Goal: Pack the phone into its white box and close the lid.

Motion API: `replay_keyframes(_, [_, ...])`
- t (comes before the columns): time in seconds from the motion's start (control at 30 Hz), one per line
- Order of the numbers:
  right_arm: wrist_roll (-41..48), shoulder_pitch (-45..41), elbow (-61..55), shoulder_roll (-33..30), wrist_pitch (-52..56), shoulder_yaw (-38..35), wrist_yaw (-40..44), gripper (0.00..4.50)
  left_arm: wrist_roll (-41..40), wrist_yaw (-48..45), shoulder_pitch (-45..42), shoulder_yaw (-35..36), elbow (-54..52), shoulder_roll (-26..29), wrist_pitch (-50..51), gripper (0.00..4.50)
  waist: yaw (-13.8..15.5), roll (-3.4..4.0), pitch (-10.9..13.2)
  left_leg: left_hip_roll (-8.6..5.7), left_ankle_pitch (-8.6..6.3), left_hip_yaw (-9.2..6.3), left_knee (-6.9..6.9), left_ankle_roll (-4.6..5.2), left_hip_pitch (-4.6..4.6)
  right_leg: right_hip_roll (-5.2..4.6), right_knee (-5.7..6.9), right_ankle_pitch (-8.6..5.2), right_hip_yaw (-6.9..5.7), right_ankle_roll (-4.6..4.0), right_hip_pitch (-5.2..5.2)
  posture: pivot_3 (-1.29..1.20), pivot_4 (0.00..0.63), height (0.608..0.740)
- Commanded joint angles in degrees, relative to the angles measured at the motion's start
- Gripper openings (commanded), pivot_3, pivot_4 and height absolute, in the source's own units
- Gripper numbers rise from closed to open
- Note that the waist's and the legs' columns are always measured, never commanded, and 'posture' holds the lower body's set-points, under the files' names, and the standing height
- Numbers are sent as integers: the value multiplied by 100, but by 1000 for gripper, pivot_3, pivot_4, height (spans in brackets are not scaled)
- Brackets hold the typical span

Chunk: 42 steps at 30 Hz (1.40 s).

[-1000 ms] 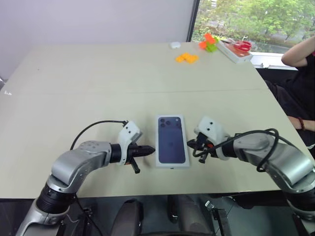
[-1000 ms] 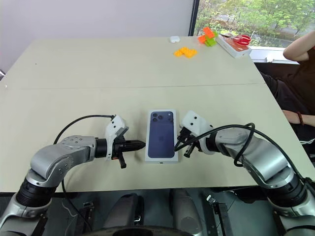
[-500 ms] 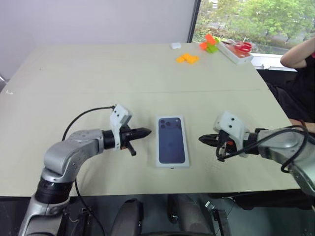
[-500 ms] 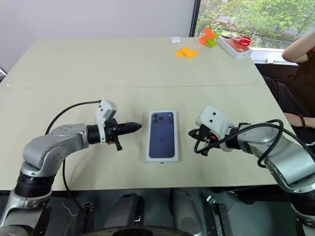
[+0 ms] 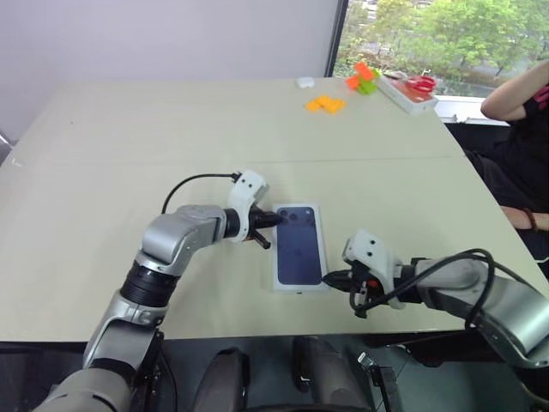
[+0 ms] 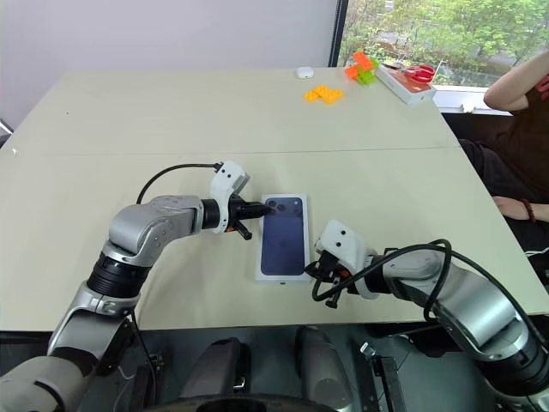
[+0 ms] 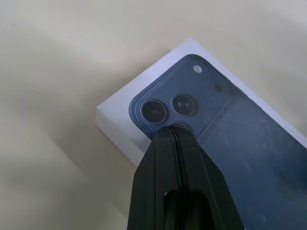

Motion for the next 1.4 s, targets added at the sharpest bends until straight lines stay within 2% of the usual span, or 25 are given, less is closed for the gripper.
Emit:
replay_keyframes(0.03, [-79, -24, 42, -9, 181, 20, -145, 43, 192, -63, 120, -323, -4, 46, 126, 0, 0, 0, -8, 0, 0, 0, 0, 0, 1, 0, 0, -3, 0, -2, 5, 0, 150, 740])
replay_keyframes(0.13, [-91, -28, 18, -64, 217, 33, -138, 43, 302, -73, 253, -396, -93, 88, 128, 0, -2, -4, -18, 1, 0, -2, 0, 0, 9, 0, -6, -5, -2, -2, 10, 0, 150, 740])
replay_keyframes(0.23, [-160, -65, 19, -50, -53, -67, -101, 43, 318, -108, 410, -155, -256, 70, -209, 0, -3, -4, -25, 2, -1, -3, -1, 1, 8, -1, -9, -5, -2, -1, 10, 0, 150, 740])
replay_keyframes(0.27, [-172, -90, 52, 26, -190, -177, -124, 43, 217, -81, 470, 108, -316, -3, -335, 0, -3, -4, -25, 2, -1, -3, -1, 1, 8, -1, -10, -5, -2, -1, 11, 0, 150, 740])
replay_keyframes(0.33, [-421, -251, 335, 304, -680, -515, -423, 43, -230, 4, 661, 1096, -594, -217, -811, 0, -23, -5, -23, 3, -1, -3, -1, 1, 6, -2, -11, -5, -2, -1, 8, 0, 150, 740])
replay_keyframes(0.4, [-898, -373, 844, 573, -1408, -779, -841, 43, -275, 76, 1020, 1775, -1007, -119, -1410, 0, -43, -12, -18, 6, 0, 1, 0, 0, -7, -2, -7, 0, 1, 1, -13, 0, 150, 740])
replay_keyframes(0.47, [-1192, -540, 1335, 789, -1708, -926, -1157, 43, -240, 123, 1337, 2169, -1204, 89, -1648, 0, -27, -14, -16, 5, 0, 9, 0, 0, -18, -4, 17, 14, 5, 9, -39, 0, 150, 740])
replay_keyframes(0.6, [-1200, -877, 2077, 1134, -1811, -1193, -1262, 43, -435, 161, 1821, 2879, -1367, 380, -1730, 0, 4, -12, -16, 5, 0, 9, -4, 0, -13, 2, 26, 17, 5, -6, -39, 0, 150, 740])
replay_keyframes(0.7, [-965, -1016, 2829, 1339, -2098, -1627, -1046, 43, -522, 26, 2785, 3521, -1734, 692, -1782, 0, -41, -13, -15, 5, 0, 10, -3, 0, -15, -3, 24, 18, 7, -7, -38, 0, 150, 740])
replay_keyframes(0.77, [-959, -1004, 3013, 1399, -2290, -1609, -849, 43, -575, -86, 3226, 3756, -1837, 863, -1874, 0, -33, -14, -13, 4, -3, 20, -4, 4, -14, -11, 23, 16, 15, -4, -39, 0, 150, 740])
replay_keyframes(0.9, [-972, -997, 3106, 1481, -2434, -1427, -550, 43, -501, -54, 3575, 3971, -1698, 1036, -2009, 0, 12, -14, -11, 4, -3, 15, -3, 4, -16, -9, 23, 4, 10, -20, -41, 0, 150, 740])
replay_keyframes(1.1, [-1147, -1017, 3178, 1528, -2635, -1200, -362, 43, -361, -54, 3478, 3952, -1259, 1185, -2330, 0, -18, -13, -11, 6, -3, 15, -4, 4, -12, -6, 24, -6, 9, -4, -39, 0, 150, 740])
replay_keyframes(1.4, [-1099, -706, 2913, 1505, -2723, -1341, -258, 43, -380, -164, 3460, 3893, -999, 1318, -2416, 0, -24, -13, -11, 8, -3, 16, -5, 4, -13, -7, 25, 1, 10, -15, -42, 0, 150, 740])
